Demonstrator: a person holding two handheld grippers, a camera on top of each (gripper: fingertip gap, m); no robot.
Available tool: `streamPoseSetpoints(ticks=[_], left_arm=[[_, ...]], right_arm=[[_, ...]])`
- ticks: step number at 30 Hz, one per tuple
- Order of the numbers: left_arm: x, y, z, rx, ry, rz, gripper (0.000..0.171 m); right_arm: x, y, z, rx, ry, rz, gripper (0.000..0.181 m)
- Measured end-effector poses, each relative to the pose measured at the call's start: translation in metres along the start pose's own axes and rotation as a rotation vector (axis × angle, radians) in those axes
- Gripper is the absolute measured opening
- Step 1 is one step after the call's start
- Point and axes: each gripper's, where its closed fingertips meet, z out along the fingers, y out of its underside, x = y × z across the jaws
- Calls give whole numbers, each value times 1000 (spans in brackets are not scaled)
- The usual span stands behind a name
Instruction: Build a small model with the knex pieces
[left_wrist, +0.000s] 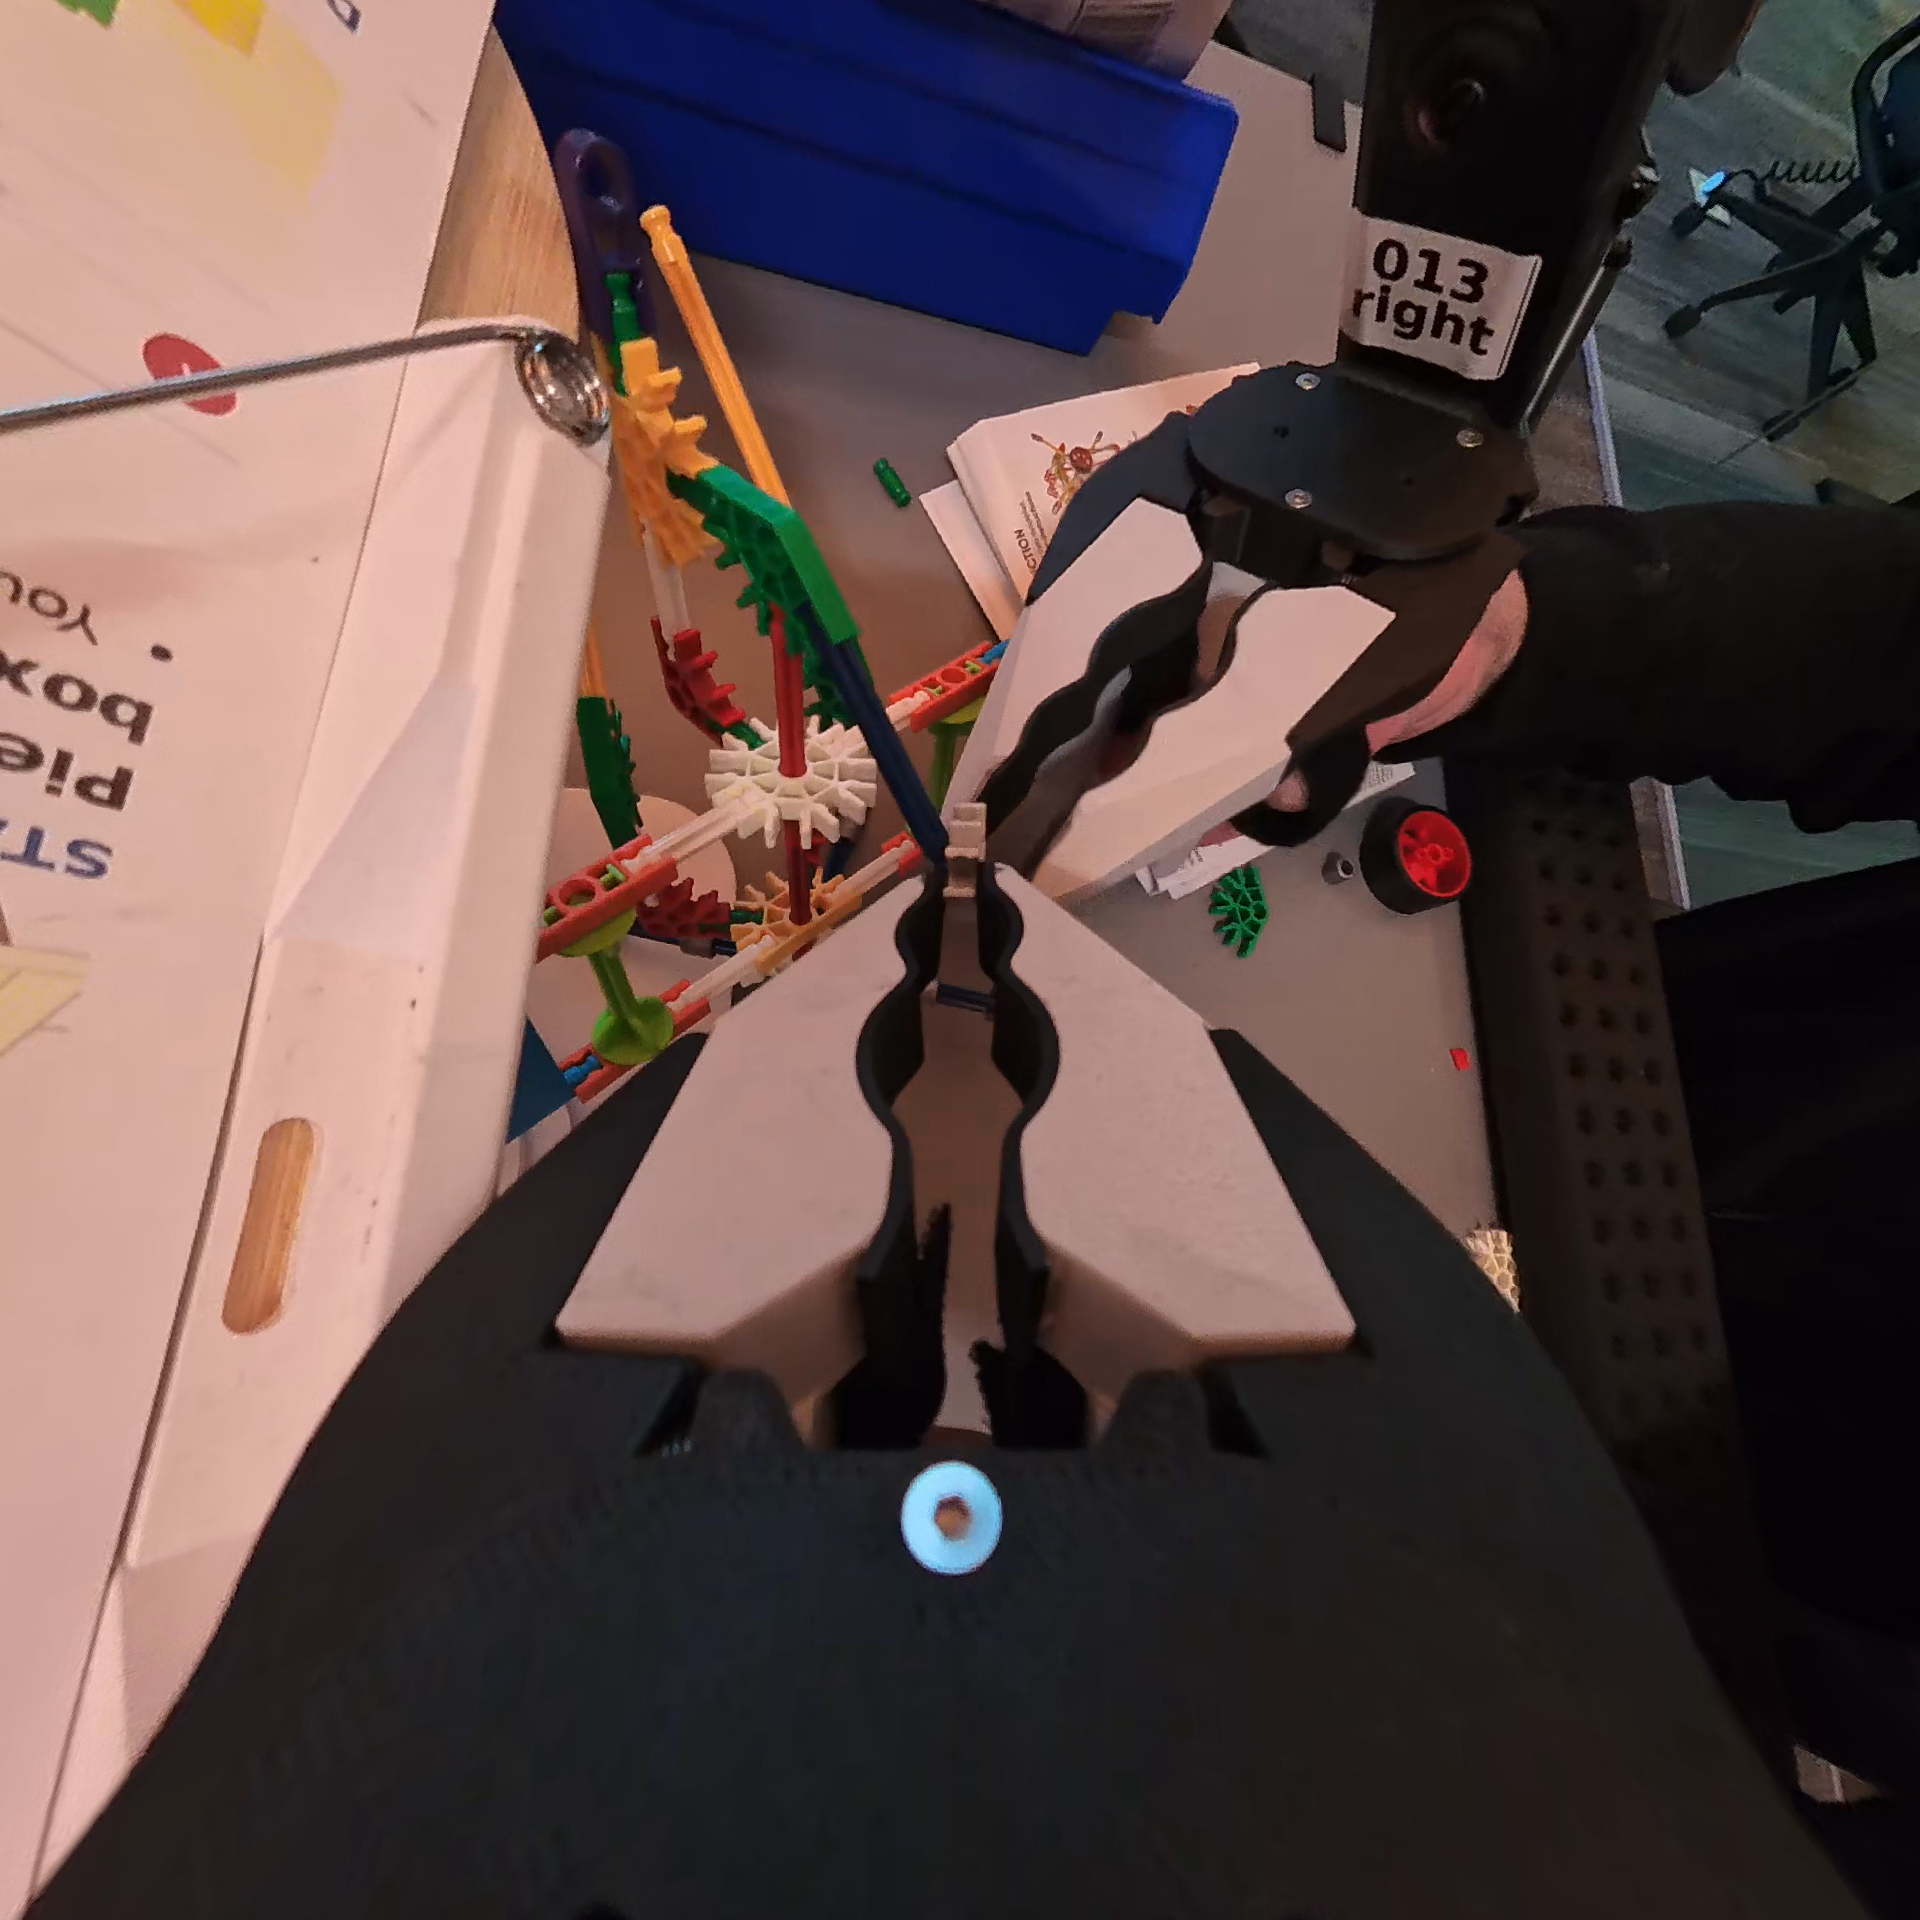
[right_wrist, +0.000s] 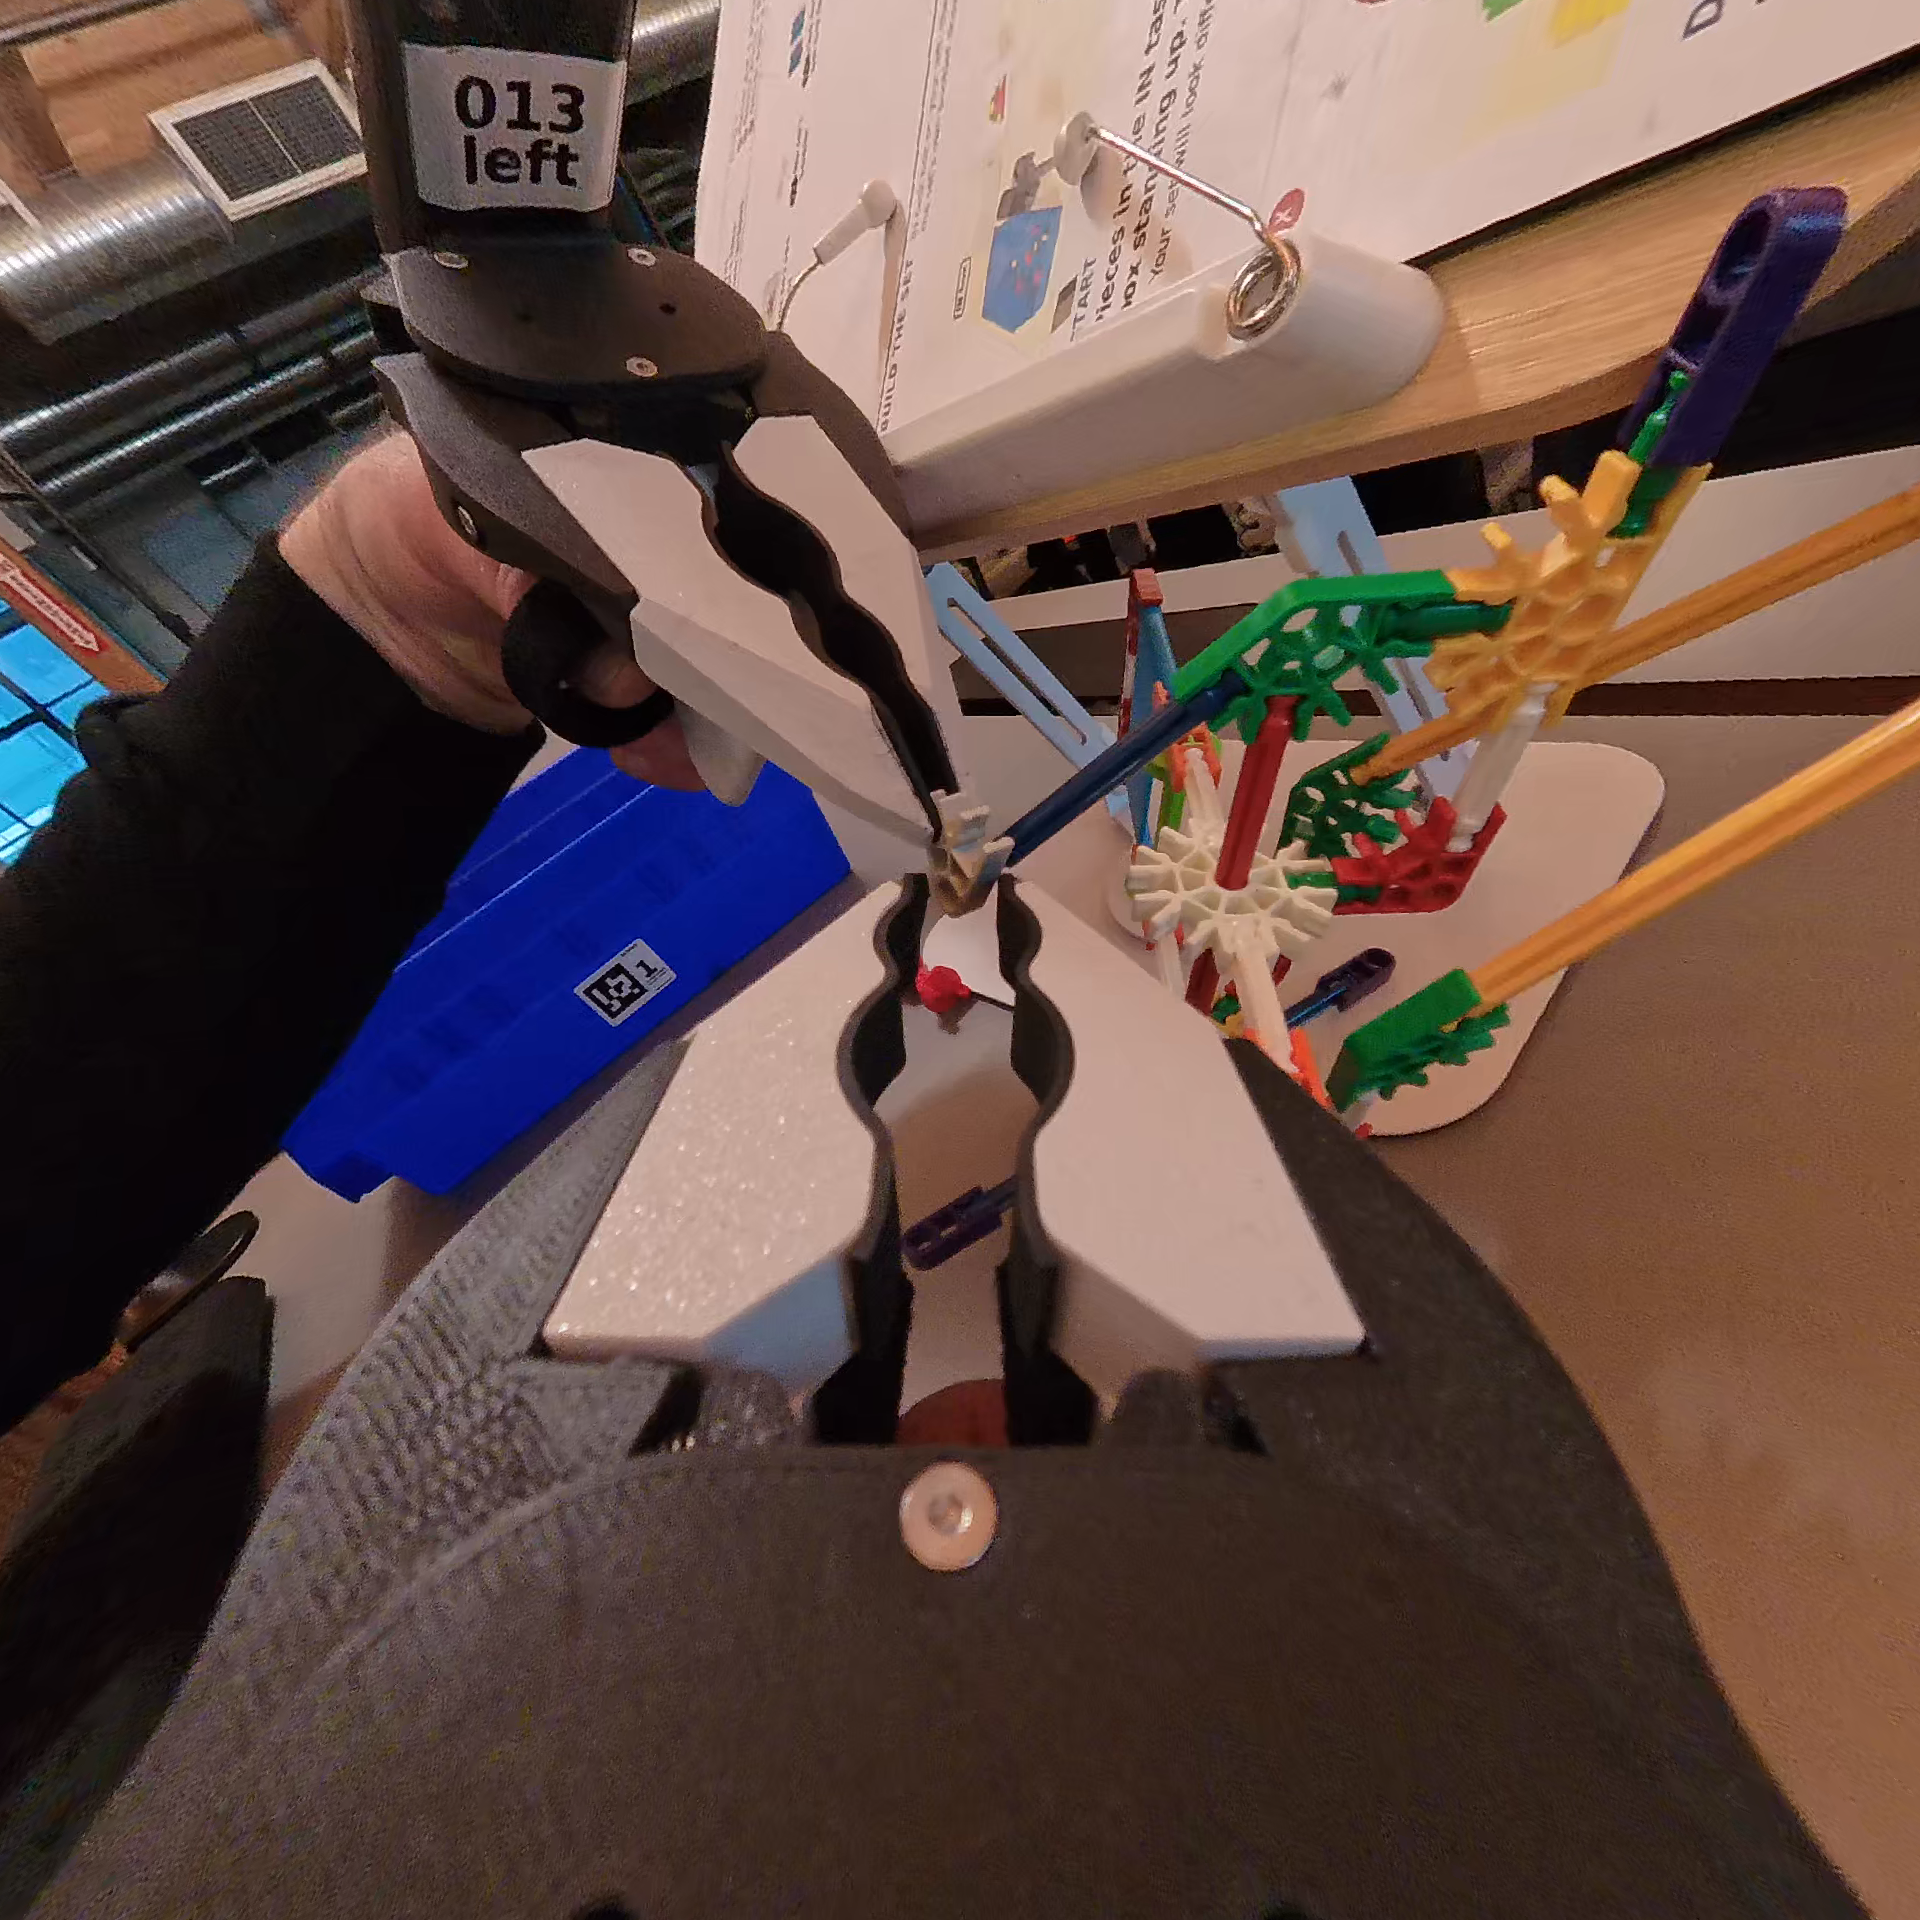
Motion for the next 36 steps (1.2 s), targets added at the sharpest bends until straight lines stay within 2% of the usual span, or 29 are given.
streamPoseSetpoints(ticks=[4, 11, 24, 26, 28, 36], left_arm=[[1, 1, 1, 18, 5, -11, 3], [7, 4, -1, 47, 6, -10, 3], [9, -1, -1, 262, -39, -50, 5], [6, 0, -2, 299, -61, -63, 10], [0, 1, -3, 330, -101, -74, 22], [8, -4, -2, 413, -76, -74, 4]], right_arm=[[0, -2, 0, 8, -7, 12, 13], [-4, 0, -1, -4, -24, 19, 7], [-5, -3, -5, 15, -40, 57, 6], [-5, -4, -5, 21, -39, 63, 5], [-5, -4, -5, 22, -43, 68, 5], [-4, -6, -5, 39, -47, 98, 5]])
